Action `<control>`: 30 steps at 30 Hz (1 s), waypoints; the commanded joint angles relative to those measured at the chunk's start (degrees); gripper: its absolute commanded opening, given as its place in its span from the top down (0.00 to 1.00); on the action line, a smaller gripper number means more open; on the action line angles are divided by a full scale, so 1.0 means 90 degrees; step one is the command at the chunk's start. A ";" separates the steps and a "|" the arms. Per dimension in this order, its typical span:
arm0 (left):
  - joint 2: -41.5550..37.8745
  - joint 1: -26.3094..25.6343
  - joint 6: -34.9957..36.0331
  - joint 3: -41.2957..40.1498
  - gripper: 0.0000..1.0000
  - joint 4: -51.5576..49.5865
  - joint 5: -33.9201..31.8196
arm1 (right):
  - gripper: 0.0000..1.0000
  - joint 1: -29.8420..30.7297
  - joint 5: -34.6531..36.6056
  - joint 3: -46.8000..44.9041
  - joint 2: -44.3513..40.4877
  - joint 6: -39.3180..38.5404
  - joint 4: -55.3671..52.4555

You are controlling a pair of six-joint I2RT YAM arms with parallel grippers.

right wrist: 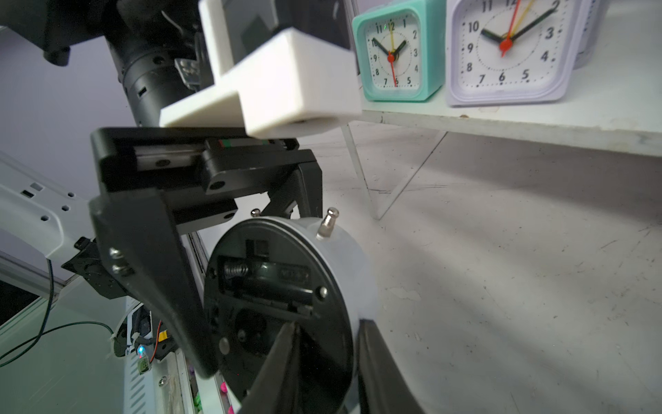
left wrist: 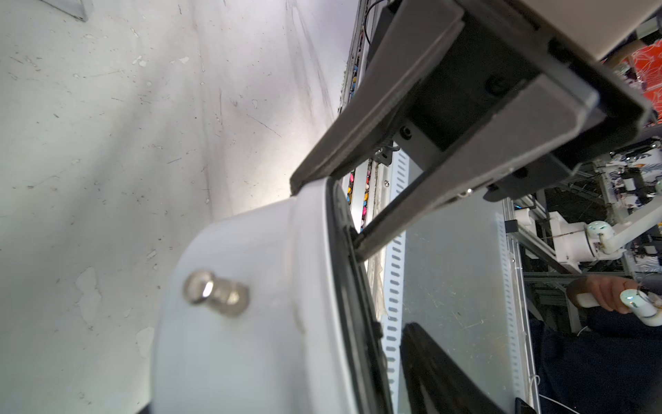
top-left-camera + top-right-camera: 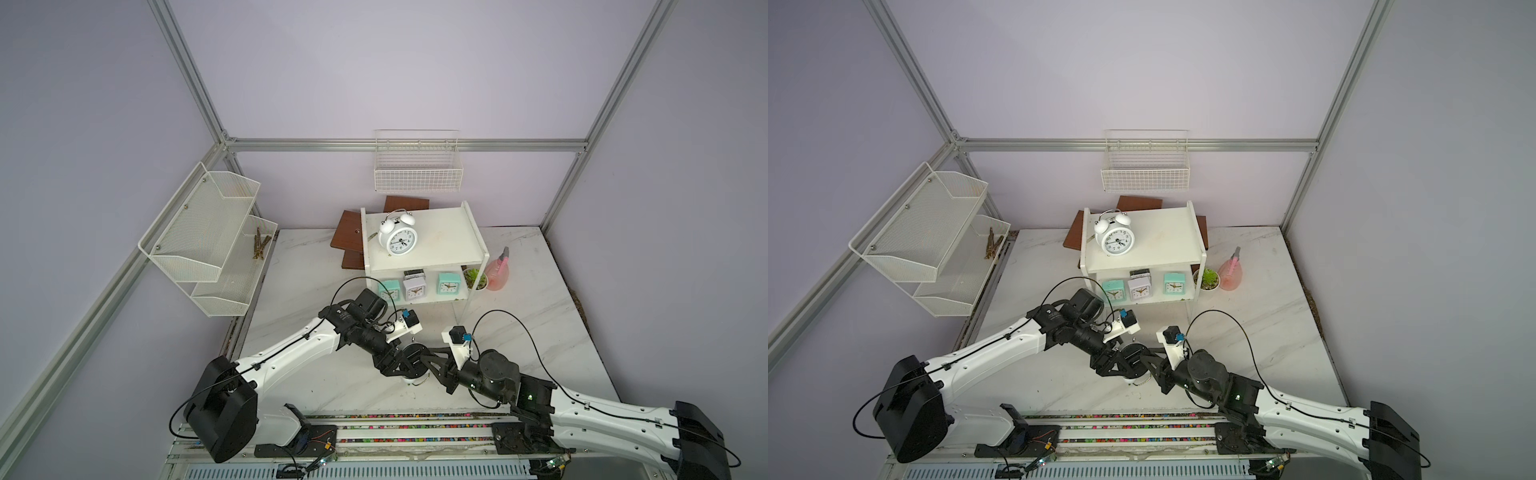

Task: Place the alarm clocks on the shelf by style
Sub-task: Pick up the alarm from the center of the board.

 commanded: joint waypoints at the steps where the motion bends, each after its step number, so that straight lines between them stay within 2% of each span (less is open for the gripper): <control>1: -0.0094 -0.0002 0.0155 0.0214 0.33 0.0012 0.0109 | 0.77 0.0036 0.0195 0.0244 -0.0087 -0.0017 0.0060; 12: -0.0119 0.0000 0.0261 0.0233 0.52 -0.0071 0.0050 | 0.67 0.0057 0.0075 0.0359 -0.0047 0.0161 -0.0279; 16: -0.0191 0.0000 0.0339 0.0212 0.65 -0.0080 -0.0001 | 0.58 0.0063 -0.0146 0.0410 -0.0103 0.0356 -0.0493; 18: -0.0240 0.0000 0.0397 0.0209 0.69 -0.0073 -0.0058 | 0.54 0.0055 -0.0276 0.0373 -0.0185 0.0501 -0.0535; 24: -0.0597 -0.0009 0.0888 0.0150 0.78 -0.0066 -0.0423 | 0.41 0.0046 -0.0293 0.0406 -0.0636 0.1571 -0.1082; 30: -0.1139 -0.0027 0.2112 -0.0305 0.79 0.0341 -0.0877 | 0.22 0.0036 -0.0908 0.0777 -0.0669 0.3185 -0.1542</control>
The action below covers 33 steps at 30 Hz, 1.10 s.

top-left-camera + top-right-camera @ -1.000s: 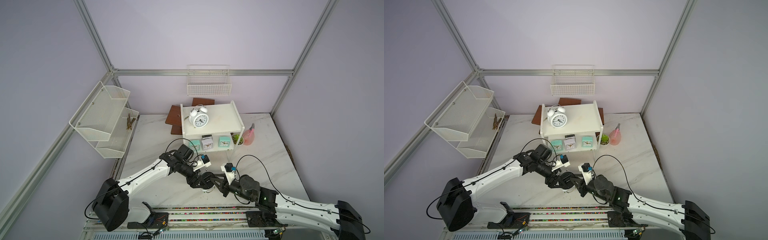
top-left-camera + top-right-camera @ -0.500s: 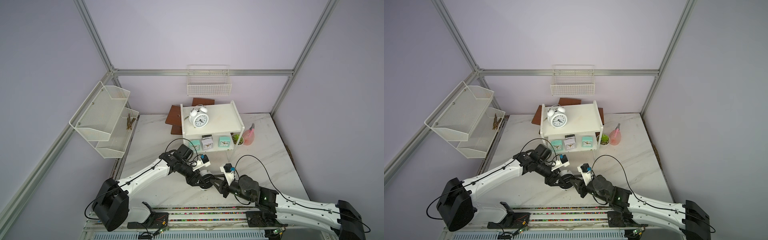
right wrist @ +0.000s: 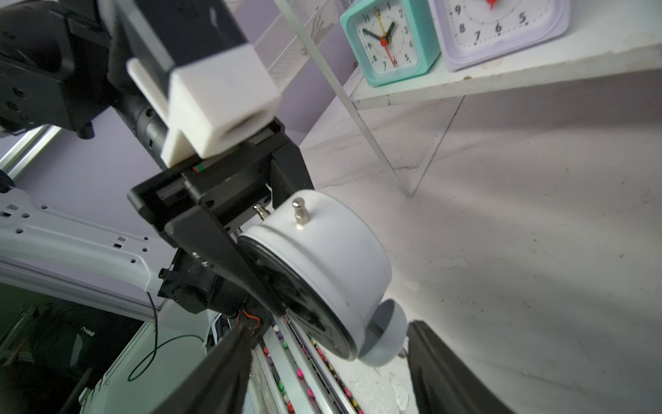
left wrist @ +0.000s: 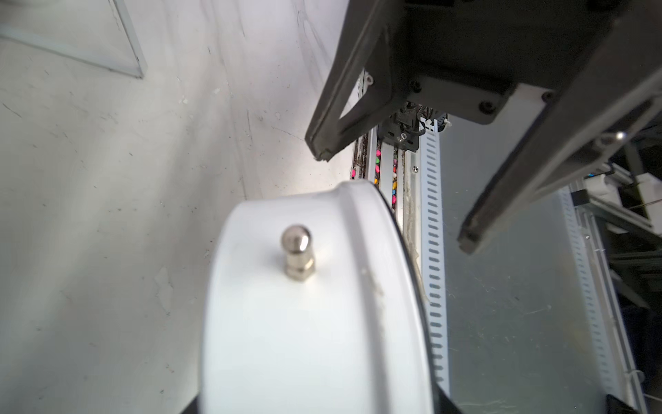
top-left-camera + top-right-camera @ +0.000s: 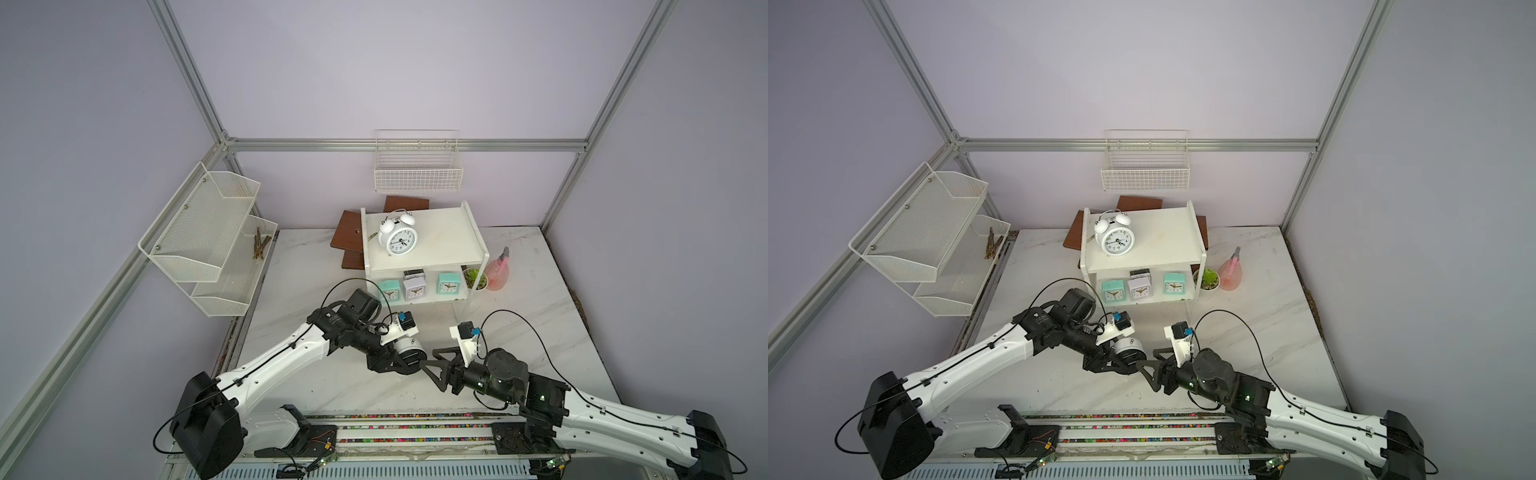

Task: Place the alarm clocks on the shelf by style
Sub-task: Pick up the alarm from the center of the board.

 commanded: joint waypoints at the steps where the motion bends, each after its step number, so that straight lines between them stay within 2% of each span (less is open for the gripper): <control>1: -0.0392 -0.0058 0.1027 -0.0249 0.79 0.0501 -0.0267 | 0.20 -0.0003 -0.0443 0.0318 -0.0042 0.1380 -0.0360; 4: -0.0574 -0.0088 0.1595 -0.0449 0.80 0.0626 -0.0593 | 0.15 -0.0010 -0.0682 0.0311 -0.0161 0.2264 -0.0241; 5: -0.0642 -0.0097 0.1781 -0.0507 0.80 0.0646 -0.0698 | 0.01 -0.0006 -0.0712 0.0251 -0.0254 0.2568 -0.0115; 11: -0.1142 -0.0233 0.2790 -0.0813 0.80 0.0916 -0.1594 | 0.01 -0.0008 -0.0407 0.0345 -0.0502 0.4261 -0.0356; 17: -0.1921 -0.0522 0.3859 -0.1413 0.81 0.1655 -0.2421 | 0.01 -0.0009 -0.0510 0.0468 -0.0095 0.5828 -0.0545; 23: -0.2783 -0.0859 0.4929 -0.2452 0.88 0.2680 -0.2742 | 0.01 -0.0001 -0.0774 0.0504 0.0553 0.6296 -0.0212; 25: -0.2971 -0.0969 0.5149 -0.2730 0.88 0.3031 -0.2957 | 0.01 -0.0003 -0.0913 0.0543 0.0755 0.6294 -0.0095; 29: -0.3000 -0.1201 0.5490 -0.3119 0.85 0.3645 -0.3565 | 0.01 0.0021 -0.1054 0.0438 0.1062 0.6454 0.0240; 33: -0.2722 -0.1460 0.5926 -0.3468 0.85 0.4478 -0.4299 | 0.01 0.0071 -0.0916 0.0027 0.1244 0.6747 0.1086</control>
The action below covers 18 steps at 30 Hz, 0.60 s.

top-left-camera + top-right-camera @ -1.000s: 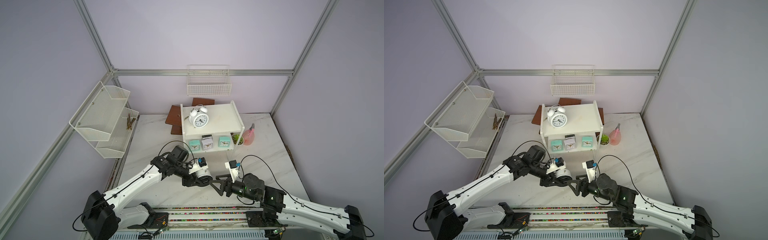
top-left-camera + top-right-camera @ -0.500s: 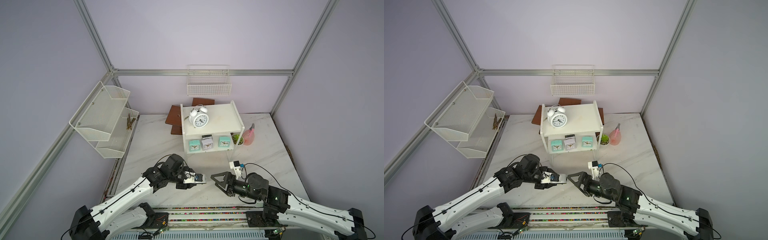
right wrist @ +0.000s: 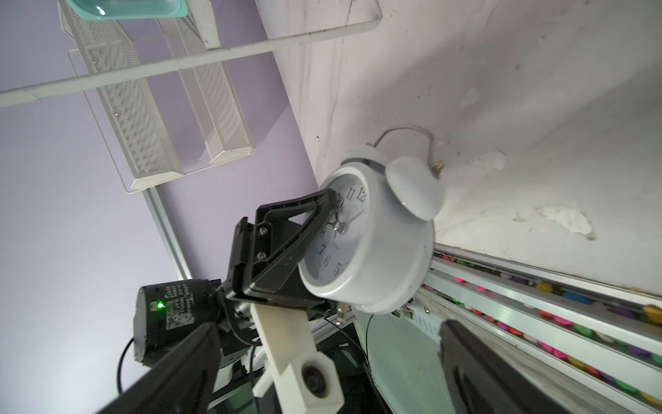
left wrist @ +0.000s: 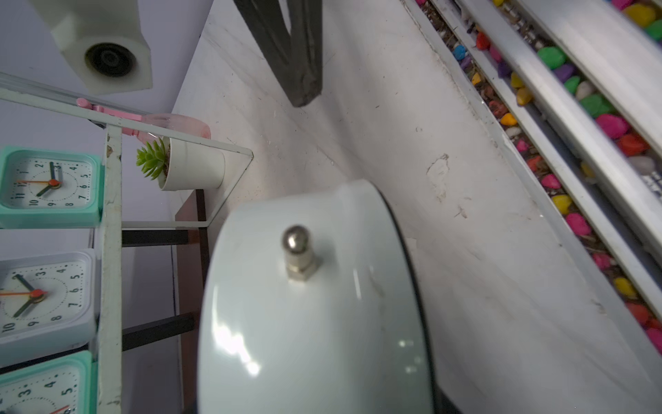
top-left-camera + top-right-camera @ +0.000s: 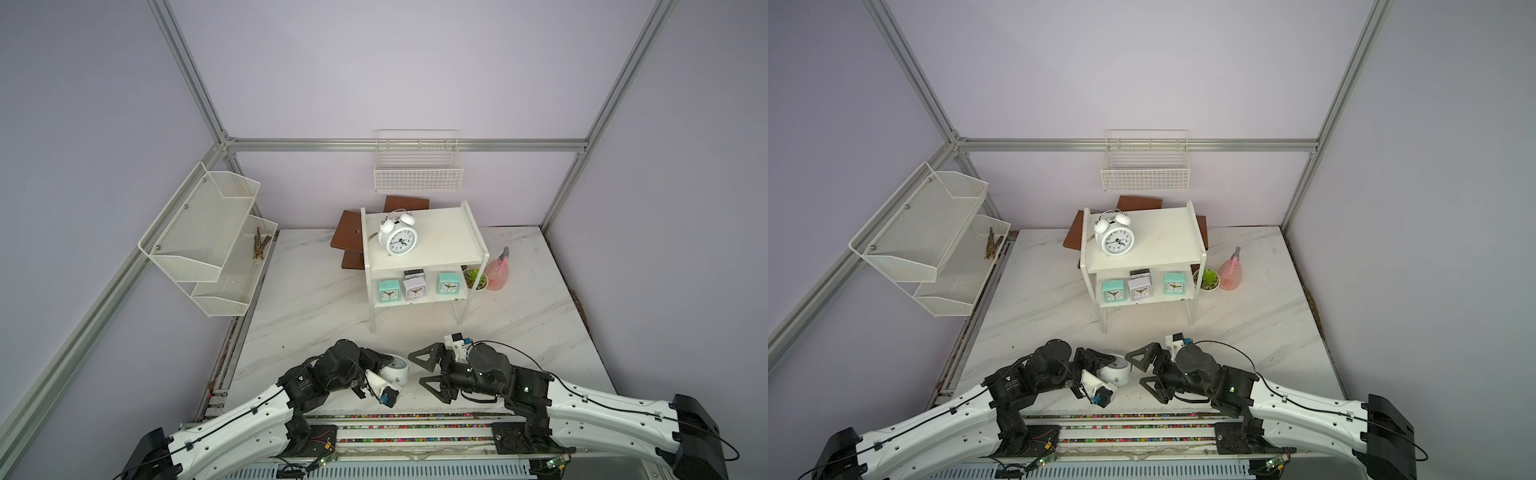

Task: Place the alarm clocks on the shelf by style
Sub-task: Pick up the alarm from the center of the board.

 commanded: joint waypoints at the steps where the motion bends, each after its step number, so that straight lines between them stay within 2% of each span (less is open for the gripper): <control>1: 0.0146 -0.0196 0.0635 -0.0121 0.85 0.1535 -0.0788 | 0.01 0.0063 0.0083 -0.0266 0.0101 0.0315 0.0862; 5: 0.0318 -0.0420 0.1074 -0.0457 0.84 0.2476 -0.1198 | 0.01 0.0094 0.0276 -0.0364 0.0141 0.0326 0.0967; 11: 0.0157 -0.0576 0.1172 -0.0690 0.84 0.3173 -0.1262 | 0.00 0.0094 0.0733 -0.0710 -0.0147 0.0295 0.0976; 18: -0.0197 -0.0789 0.1525 -0.1075 0.84 0.3719 -0.1160 | 0.00 0.0092 0.0683 -0.1053 0.0149 -0.0146 0.2090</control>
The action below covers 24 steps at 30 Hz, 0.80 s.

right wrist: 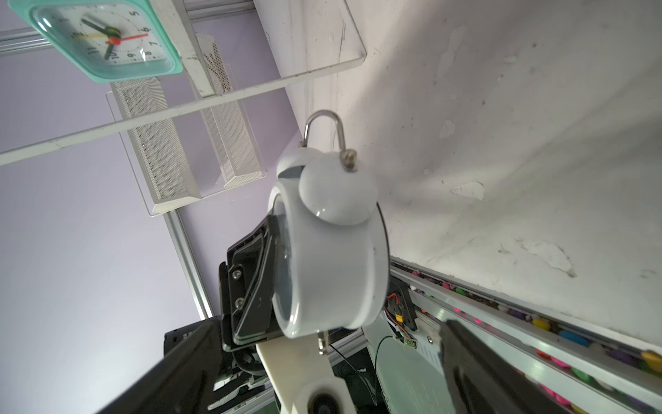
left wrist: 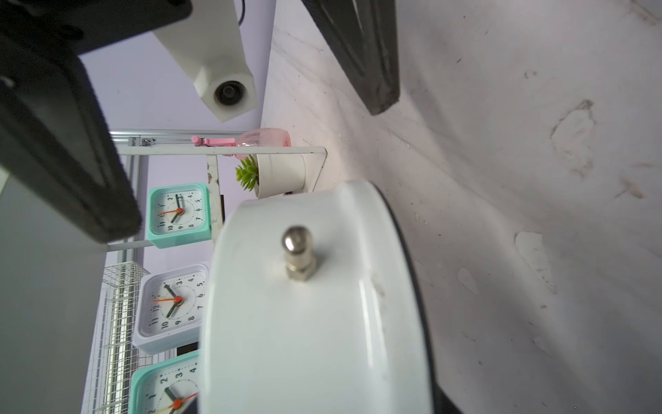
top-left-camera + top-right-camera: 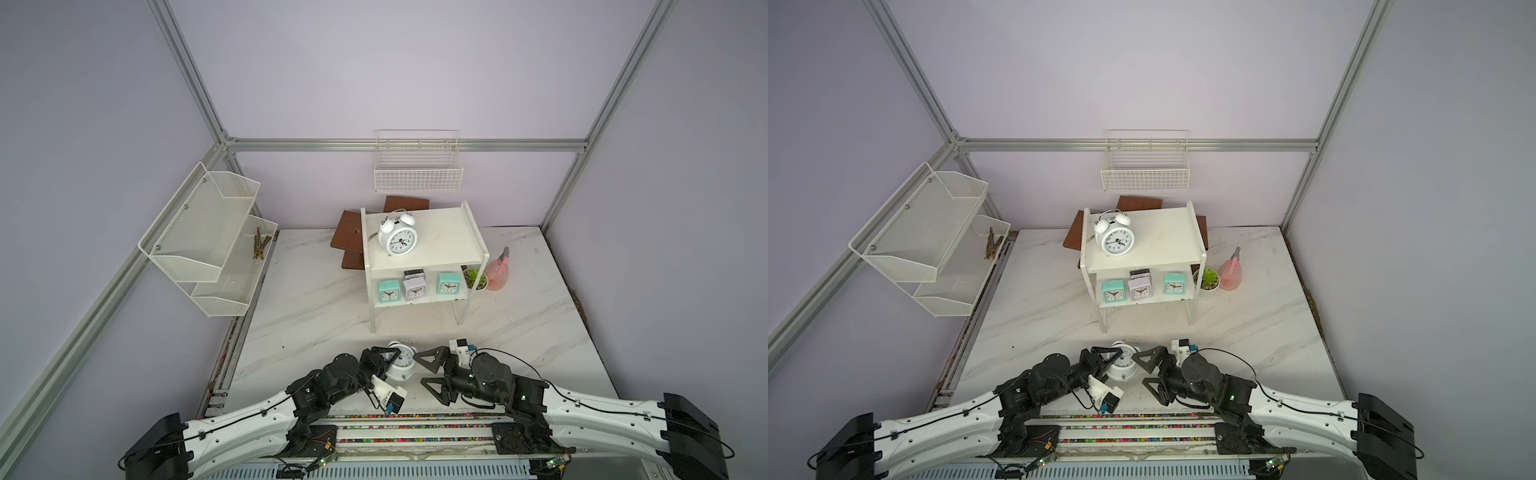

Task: Place the alarm clocks on the shelf by style
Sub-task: Pick up the alarm from the center of the board.

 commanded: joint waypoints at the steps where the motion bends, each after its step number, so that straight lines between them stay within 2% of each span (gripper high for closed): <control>1: -0.0222 -0.0114 0.0315 -0.0084 0.84 0.1003 0.0042 | 0.00 0.0032 0.0003 -0.0082 0.0278 -0.0372 0.1020; 5: -0.0244 -0.0174 0.0541 -0.0333 0.85 0.1508 0.0109 | 0.07 0.0045 -0.0232 -0.0116 0.0874 -0.0507 0.1980; 13: -0.0043 -0.0213 0.0808 -0.0633 0.84 0.2373 -0.0042 | 0.28 0.0153 -0.0278 -0.0418 0.1860 -0.0378 0.3842; 17: -0.0046 -0.0233 0.0668 -0.0693 0.84 0.2605 -0.0076 | 0.39 0.0163 -0.0239 -0.0514 0.2020 -0.0501 0.4243; 24: -0.0364 -0.0260 0.0259 -0.0675 0.77 0.2392 0.0028 | 0.55 0.0164 -0.0033 -0.0822 0.1923 -0.0777 0.4616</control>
